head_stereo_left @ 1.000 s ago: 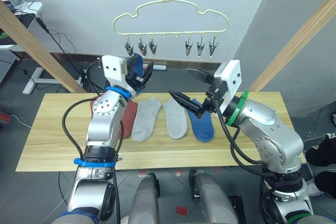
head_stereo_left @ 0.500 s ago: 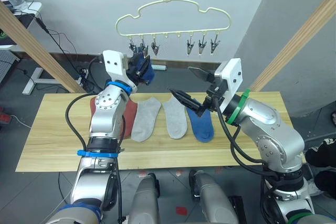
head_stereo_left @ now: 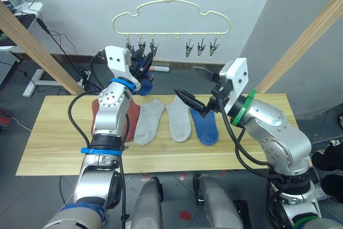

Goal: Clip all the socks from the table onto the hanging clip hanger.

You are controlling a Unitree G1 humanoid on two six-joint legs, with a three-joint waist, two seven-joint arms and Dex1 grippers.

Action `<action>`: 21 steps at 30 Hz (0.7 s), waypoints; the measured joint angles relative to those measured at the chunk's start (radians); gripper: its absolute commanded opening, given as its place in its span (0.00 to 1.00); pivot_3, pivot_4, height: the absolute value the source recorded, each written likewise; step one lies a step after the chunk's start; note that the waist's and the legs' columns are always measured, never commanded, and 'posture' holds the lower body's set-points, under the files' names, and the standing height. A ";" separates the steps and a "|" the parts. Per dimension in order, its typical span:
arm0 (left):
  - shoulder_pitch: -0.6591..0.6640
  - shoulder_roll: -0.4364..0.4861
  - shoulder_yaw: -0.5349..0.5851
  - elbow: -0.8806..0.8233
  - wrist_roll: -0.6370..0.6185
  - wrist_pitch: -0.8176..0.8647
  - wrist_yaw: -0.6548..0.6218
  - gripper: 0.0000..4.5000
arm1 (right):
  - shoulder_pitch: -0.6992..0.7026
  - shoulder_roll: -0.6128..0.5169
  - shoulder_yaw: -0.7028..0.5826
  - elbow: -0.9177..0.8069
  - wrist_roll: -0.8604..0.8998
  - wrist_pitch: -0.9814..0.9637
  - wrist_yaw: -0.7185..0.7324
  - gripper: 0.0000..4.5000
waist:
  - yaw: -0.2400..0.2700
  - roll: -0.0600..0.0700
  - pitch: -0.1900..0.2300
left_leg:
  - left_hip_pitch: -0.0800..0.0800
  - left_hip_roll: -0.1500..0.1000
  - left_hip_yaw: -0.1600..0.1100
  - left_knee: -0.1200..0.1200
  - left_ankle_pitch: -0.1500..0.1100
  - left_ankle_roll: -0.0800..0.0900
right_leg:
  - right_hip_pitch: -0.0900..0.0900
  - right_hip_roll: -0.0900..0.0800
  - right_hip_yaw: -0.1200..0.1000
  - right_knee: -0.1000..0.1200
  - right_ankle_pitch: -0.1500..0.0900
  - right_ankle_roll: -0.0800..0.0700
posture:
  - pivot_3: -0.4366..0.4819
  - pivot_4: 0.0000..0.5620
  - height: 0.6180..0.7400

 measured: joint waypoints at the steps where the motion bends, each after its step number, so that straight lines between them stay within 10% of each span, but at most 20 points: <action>1: 0.001 -0.001 0.000 0.000 0.000 0.000 0.000 0.33 | 0.000 0.000 0.000 0.000 0.000 0.000 0.000 1.00 | 0.000 0.000 0.000 | 0.000 0.000 0.000 0.000 0.000 0.000 | 0.000 0.000 0.000 0.000 0.000 0.000 | 0.39 0.53 1.00; 21: -0.046 -0.002 0.023 0.095 0.011 -0.041 -0.002 0.33 | -0.019 -0.009 0.000 0.000 0.000 0.000 0.000 1.00 | 0.000 0.000 0.000 | 0.000 0.000 0.000 0.001 0.000 0.000 | 0.000 0.000 0.000 0.000 0.000 0.000 | 0.38 0.53 1.00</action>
